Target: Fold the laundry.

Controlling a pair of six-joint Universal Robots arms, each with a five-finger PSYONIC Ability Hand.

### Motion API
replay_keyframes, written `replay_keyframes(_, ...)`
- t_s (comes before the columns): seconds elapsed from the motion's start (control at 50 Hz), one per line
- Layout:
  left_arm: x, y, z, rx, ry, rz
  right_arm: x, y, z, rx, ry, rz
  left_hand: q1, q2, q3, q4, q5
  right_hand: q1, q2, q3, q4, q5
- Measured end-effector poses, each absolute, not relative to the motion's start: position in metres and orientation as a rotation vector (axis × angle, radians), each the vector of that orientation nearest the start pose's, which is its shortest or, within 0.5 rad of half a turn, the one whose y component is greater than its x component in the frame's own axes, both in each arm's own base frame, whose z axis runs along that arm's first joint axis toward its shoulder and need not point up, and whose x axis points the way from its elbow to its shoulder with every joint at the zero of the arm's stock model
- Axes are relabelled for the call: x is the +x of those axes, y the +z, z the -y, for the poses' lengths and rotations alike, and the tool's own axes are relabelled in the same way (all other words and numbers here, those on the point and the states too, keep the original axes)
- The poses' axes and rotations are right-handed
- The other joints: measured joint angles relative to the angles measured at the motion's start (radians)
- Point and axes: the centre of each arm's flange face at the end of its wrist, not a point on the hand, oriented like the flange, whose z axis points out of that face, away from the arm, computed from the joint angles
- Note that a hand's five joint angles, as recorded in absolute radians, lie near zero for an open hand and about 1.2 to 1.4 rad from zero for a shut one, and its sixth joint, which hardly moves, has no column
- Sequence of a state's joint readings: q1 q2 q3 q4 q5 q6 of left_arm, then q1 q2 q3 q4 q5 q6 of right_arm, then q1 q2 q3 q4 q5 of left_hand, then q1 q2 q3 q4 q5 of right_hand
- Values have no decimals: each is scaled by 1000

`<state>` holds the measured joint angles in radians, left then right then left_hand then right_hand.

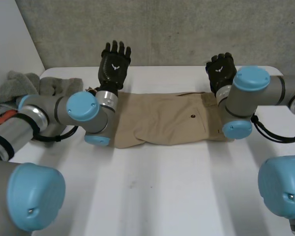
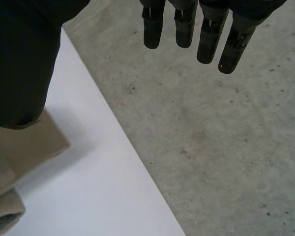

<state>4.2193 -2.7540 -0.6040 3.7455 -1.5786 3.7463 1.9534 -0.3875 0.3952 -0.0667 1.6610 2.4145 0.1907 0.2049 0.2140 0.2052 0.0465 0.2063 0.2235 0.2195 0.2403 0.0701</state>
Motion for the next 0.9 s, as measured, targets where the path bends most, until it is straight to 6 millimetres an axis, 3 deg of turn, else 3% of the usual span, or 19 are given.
replay_keyframes(0.1, -374, 184, 404, 848, -2587, -1486, 308, 202, 432, -1053, -2433, -2132, 0, 0, 0, 0, 0, 0, 0, 0, 0, 0)
replay_keyframes(0.14, -371, 198, 389, 833, -2601, -1537, 301, 227, 415, -990, -2377, -2147, 0, 0, 0, 0, 0, 0, 0, 0, 0, 0)
replay_keyframes(0.18, -366, 205, 378, 826, -2594, -1589, 297, 238, 402, -974, -2322, -2159, 0, 0, 0, 0, 0, 0, 0, 0, 0, 0)
replay_keyframes(0.3, -351, 213, 351, 826, -2536, -1747, 287, 244, 368, -1014, -2137, -2226, 0, 0, 0, 0, 0, 0, 0, 0, 0, 0)
replay_keyframes(0.34, -338, 211, 330, 840, -2454, -1916, 277, 231, 349, -1055, -1956, -2322, 0, 0, 0, 0, 0, 0, 0, 0, 0, 0)
replay_keyframes(0.38, -337, 211, 328, 841, -2445, -1932, 275, 229, 347, -1058, -1936, -2334, 0, 0, 0, 0, 0, 0, 0, 0, 0, 0)
replay_keyframes(0.42, -327, 204, 311, 845, -2349, -2109, 264, 211, 337, -1058, -1780, -2426, 0, 0, 0, 0, 0, 1, 2, 3, 0, 0)
replay_keyframes(0.56, -311, 188, 289, 813, -2188, -2360, 251, 170, 340, -998, -1664, -2497, 0, 0, 0, 0, 0, 147, 178, 187, 167, 153)
replay_keyframes(0.76, -304, 179, 287, 794, -2145, -2400, 250, 135, 362, -970, -1724, -2464, 0, 0, 0, 0, 0, 268, 339, 345, 321, 296)
replay_keyframes(0.84, -303, 178, 287, 791, -2142, -2400, 253, 124, 368, -980, -1718, -2444, 0, 0, 0, 0, 0, 477, 602, 588, 565, 531)
replay_keyframes(0.88, -303, 177, 287, 792, -2141, -2401, 255, 120, 369, -985, -1715, -2433, 0, 0, 0, 0, 0, 645, 882, 878, 863, 815)
replay_keyframes(0.9, -303, 177, 287, 792, -2140, -2401, 255, 120, 370, -985, -1715, -2431, 0, 0, 0, 0, 0, 645, 882, 878, 863, 815)
